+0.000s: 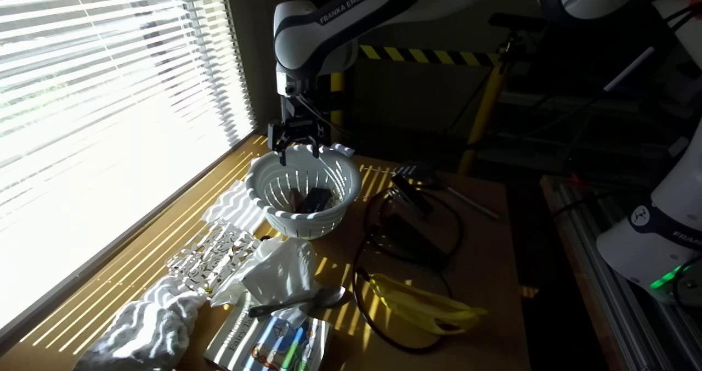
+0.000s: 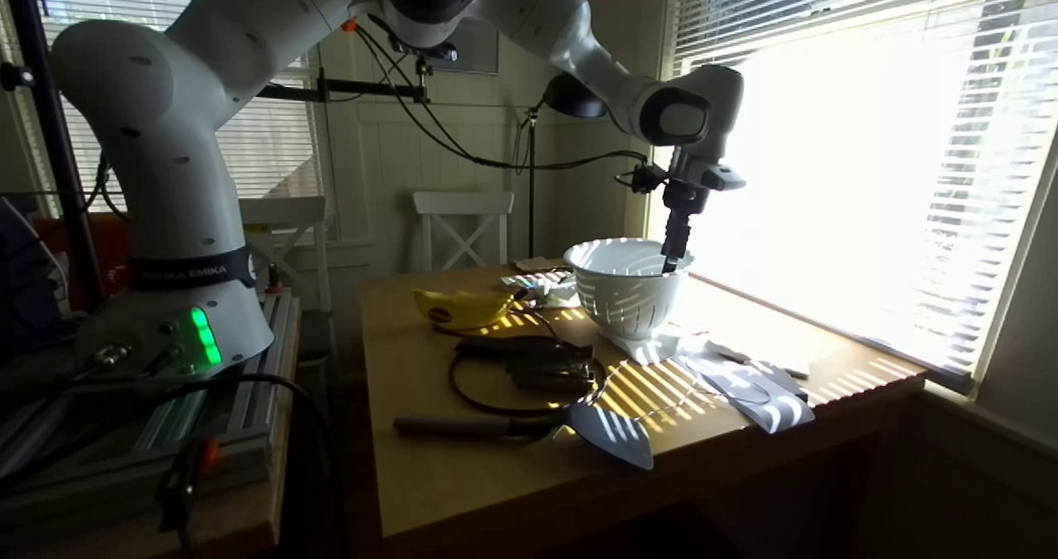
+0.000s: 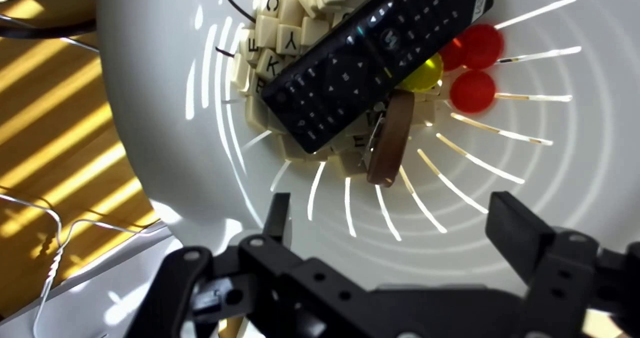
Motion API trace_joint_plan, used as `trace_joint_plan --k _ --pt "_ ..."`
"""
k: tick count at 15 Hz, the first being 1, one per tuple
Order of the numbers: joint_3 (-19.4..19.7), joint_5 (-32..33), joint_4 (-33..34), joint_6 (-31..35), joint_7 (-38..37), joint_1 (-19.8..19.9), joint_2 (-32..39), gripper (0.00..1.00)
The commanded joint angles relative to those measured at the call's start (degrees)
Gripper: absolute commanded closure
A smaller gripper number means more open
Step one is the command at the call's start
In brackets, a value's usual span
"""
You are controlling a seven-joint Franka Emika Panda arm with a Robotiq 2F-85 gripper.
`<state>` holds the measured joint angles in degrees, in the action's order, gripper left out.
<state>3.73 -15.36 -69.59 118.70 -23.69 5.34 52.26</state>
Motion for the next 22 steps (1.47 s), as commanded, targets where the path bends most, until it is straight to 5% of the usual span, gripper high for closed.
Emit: trace_joint_plan --k 1,2,5,12,17,22 --pt "-3.5 1.8 4.1 -1.8 3.0 -4.6 2.5 0.0" --pt "-2.2 0.4 0.6 -0.3 1.9 -2.3 0.4 0.0" --pt "-3.2 1.1 1.6 -0.3 1.8 -6.0 1.1 0.0" --pt "-3.1 1.1 1.8 -0.4 2.7 -4.8 1.3 0.0" --pt "-1.2 1.8 -0.3 9.2 -0.6 -6.0 2.3 0.0" --pt "1.6 2.8 -3.2 11.7 -3.6 -6.3 1.9 0.0"
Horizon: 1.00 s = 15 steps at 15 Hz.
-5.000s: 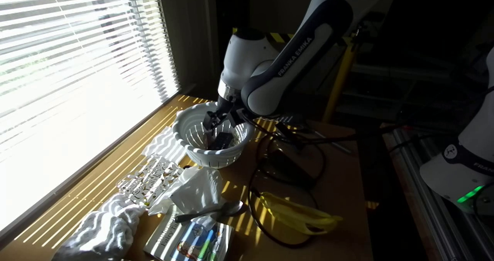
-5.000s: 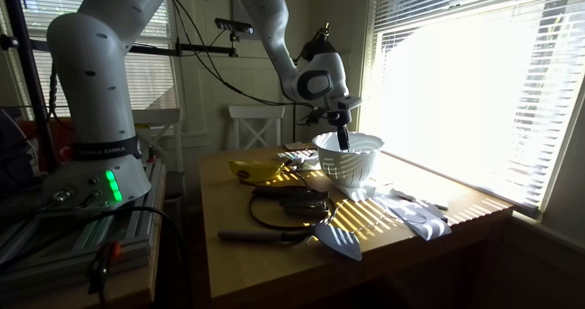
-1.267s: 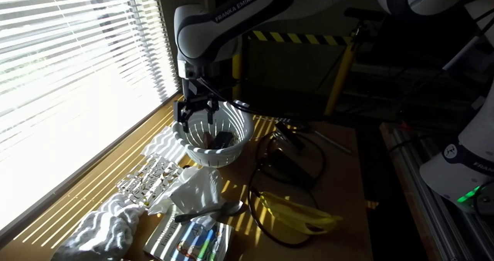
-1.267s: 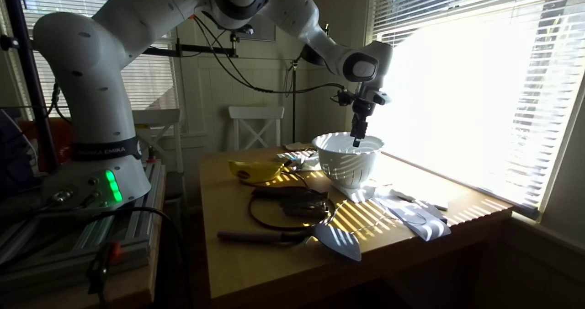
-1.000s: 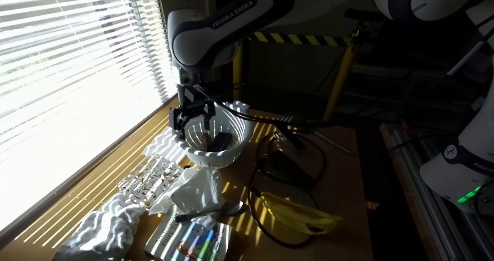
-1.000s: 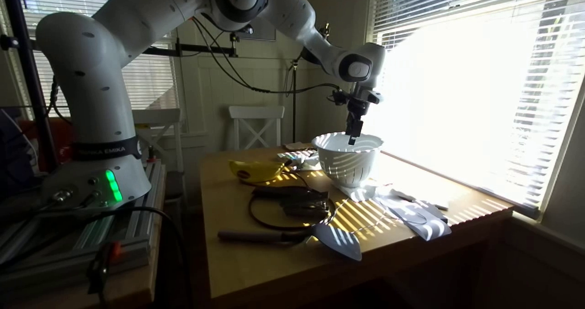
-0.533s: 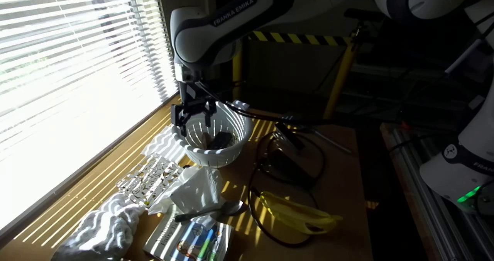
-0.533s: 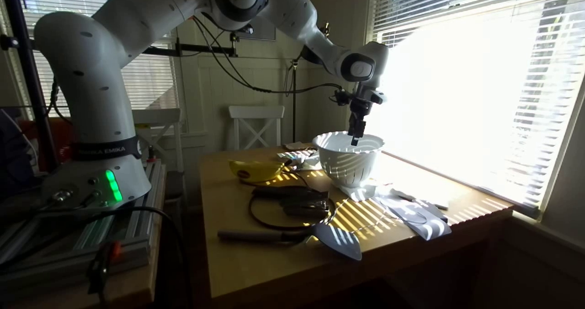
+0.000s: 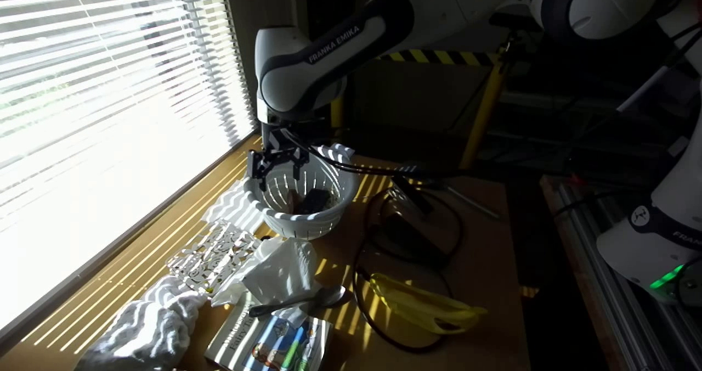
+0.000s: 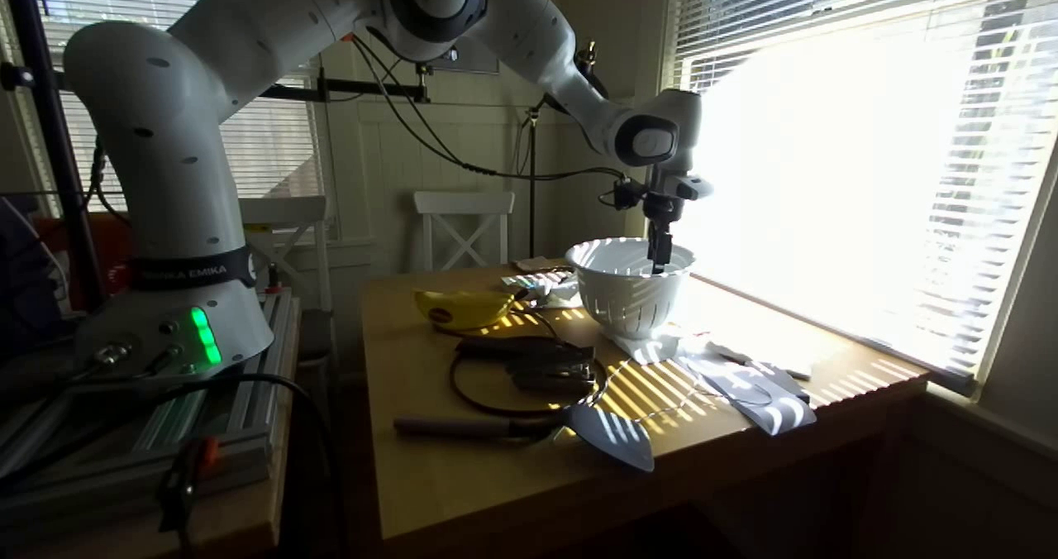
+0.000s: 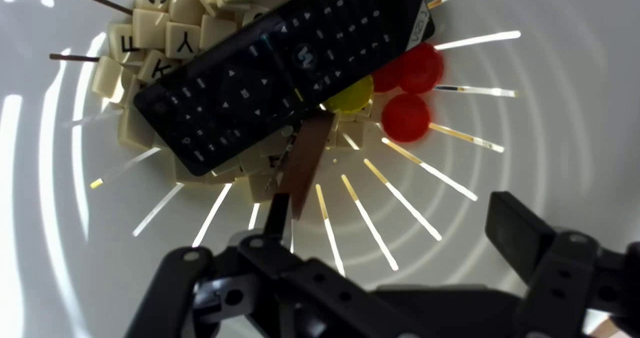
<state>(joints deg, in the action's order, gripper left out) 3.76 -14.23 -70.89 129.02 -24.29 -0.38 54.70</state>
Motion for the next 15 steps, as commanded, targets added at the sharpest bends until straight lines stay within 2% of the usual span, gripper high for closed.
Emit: trace_joint_plan --k 1,5,6,8,9,11,15 --pt "2.1 2.0 -2.2 1.2 -3.6 -0.7 -0.3 0.0" --pt "1.8 2.0 -2.0 -0.4 -4.1 -0.7 1.4 0.05" --pt "1.8 2.1 -2.0 -0.7 -4.3 -0.9 1.9 0.11" --pt "2.0 2.3 -2.1 -1.2 -4.7 -1.2 2.6 0.11" --pt "2.3 2.3 -1.7 -1.4 -5.2 -1.2 3.3 0.17" --pt "2.6 2.1 -0.8 -1.1 -6.0 -0.9 4.8 0.43" --pt "3.2 2.1 0.0 -0.3 -6.7 -0.4 5.4 0.71"
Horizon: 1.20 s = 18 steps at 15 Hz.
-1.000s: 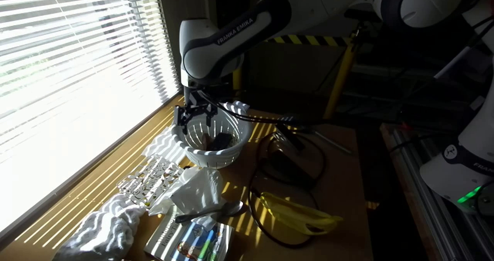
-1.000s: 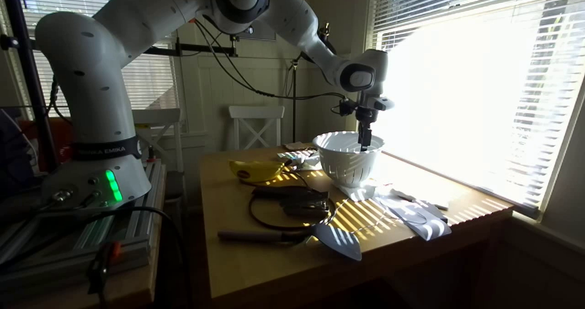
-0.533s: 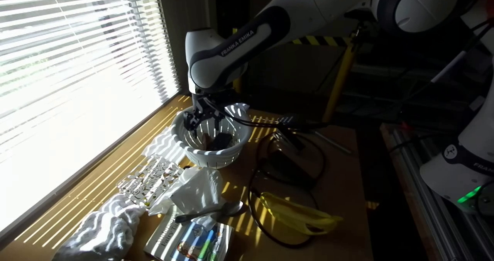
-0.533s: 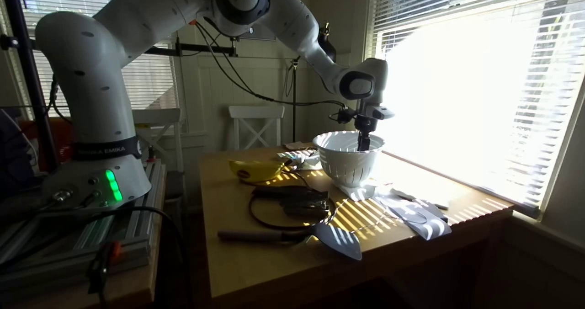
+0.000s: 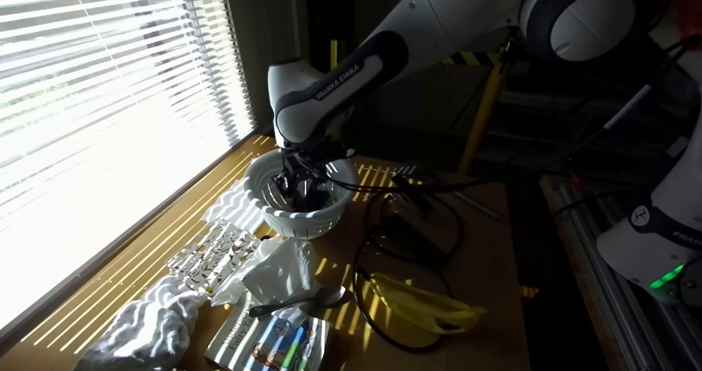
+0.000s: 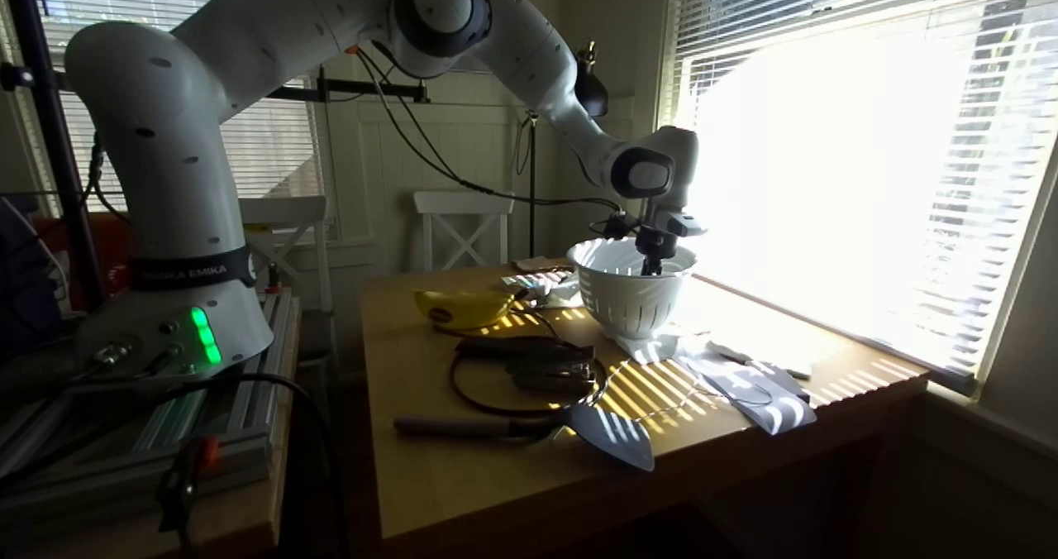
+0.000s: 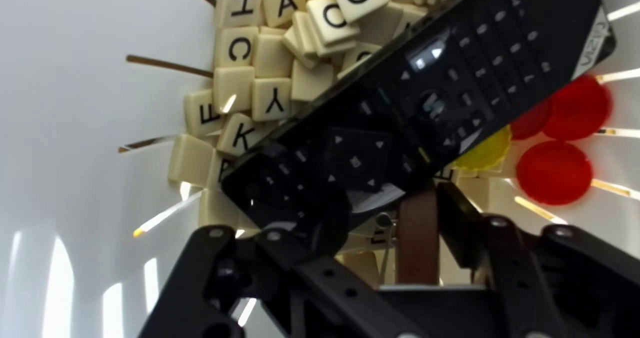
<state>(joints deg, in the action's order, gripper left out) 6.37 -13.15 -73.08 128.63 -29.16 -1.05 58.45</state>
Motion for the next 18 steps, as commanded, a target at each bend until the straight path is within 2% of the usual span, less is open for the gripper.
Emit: trace_joint_plan --k 1,4,5,9,11,15,18 --pt "0.6 1.0 2.6 0.2 -1.8 0.4 1.7 0.78" --pt "0.3 0.8 2.9 1.1 -0.6 0.7 0.8 0.97" --pt "-0.3 0.4 2.8 1.4 0.2 0.9 0.1 0.94" --pt "-4.1 -2.0 1.2 4.7 4.3 1.9 -4.8 0.94" --pt "-6.8 -3.7 0.4 3.6 6.9 3.1 -7.7 0.94" --pt "-12.4 -9.3 -2.2 0.6 15.1 7.9 -13.8 0.94" --pt "-16.1 -14.5 -3.9 -6.2 25.2 13.3 -17.7 0.94"
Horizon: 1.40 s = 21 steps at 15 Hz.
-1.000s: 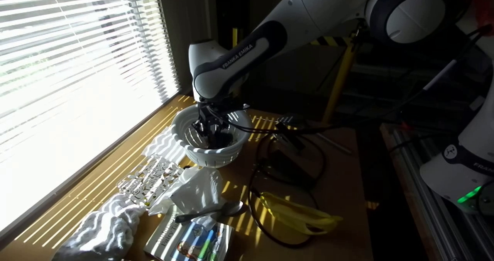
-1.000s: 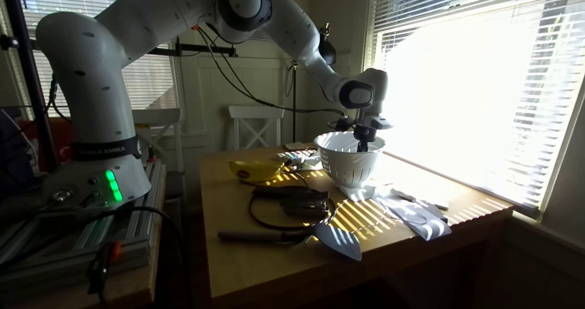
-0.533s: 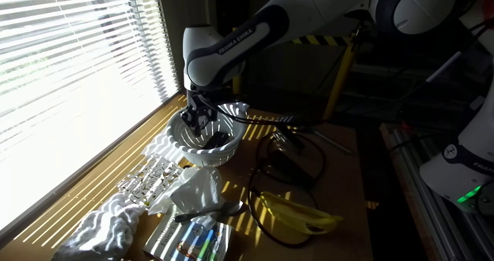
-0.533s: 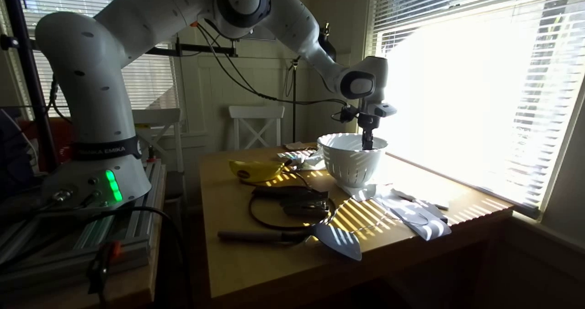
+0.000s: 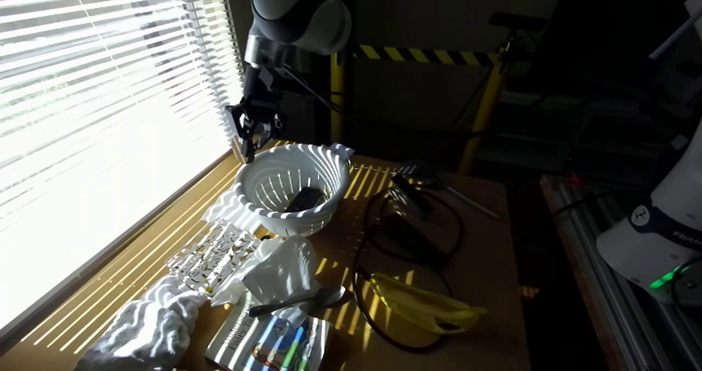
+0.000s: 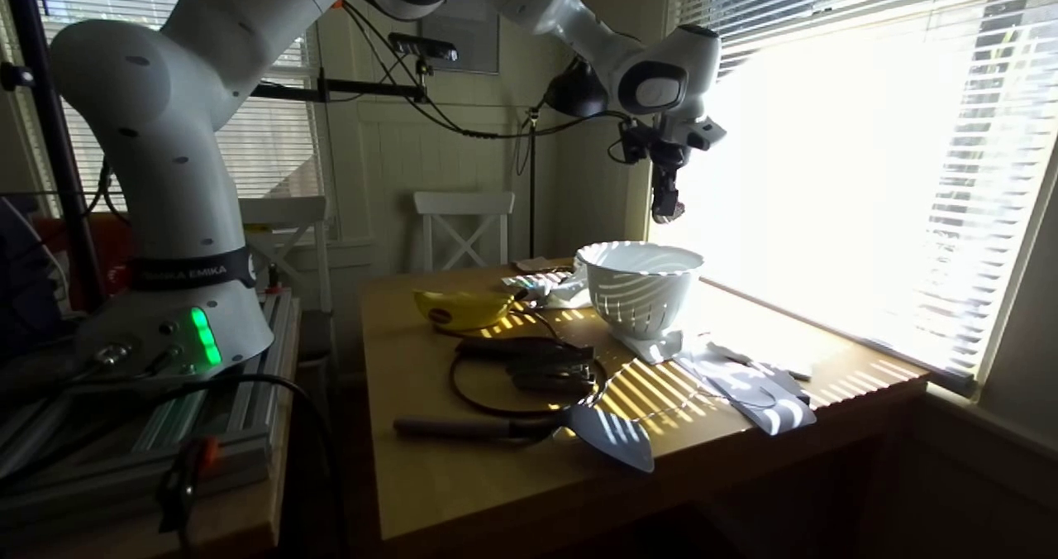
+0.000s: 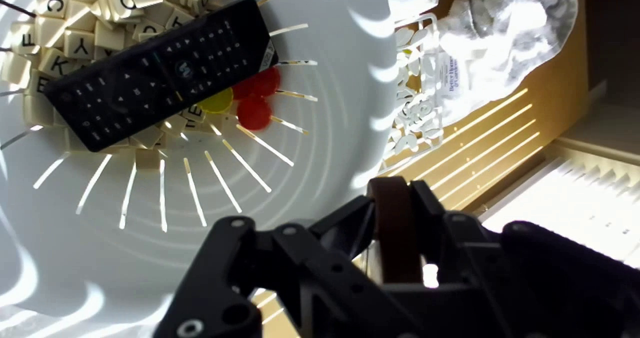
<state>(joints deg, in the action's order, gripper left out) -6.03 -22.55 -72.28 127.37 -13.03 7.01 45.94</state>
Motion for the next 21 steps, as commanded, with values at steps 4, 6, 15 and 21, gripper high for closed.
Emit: trace_joint_plan --k 4,6,15,21 --pt "-4.6 -8.9 -7.0 -15.6 21.0 8.9 -7.7 0.94" --pt "-3.9 -8.8 -9.4 -20.4 25.9 9.1 -8.6 0.94" --pt "-2.5 -3.4 -31.5 -32.0 46.6 5.4 -19.3 0.94" --pt "-2.8 -4.3 -50.2 -11.5 52.8 -0.7 -28.5 0.94"
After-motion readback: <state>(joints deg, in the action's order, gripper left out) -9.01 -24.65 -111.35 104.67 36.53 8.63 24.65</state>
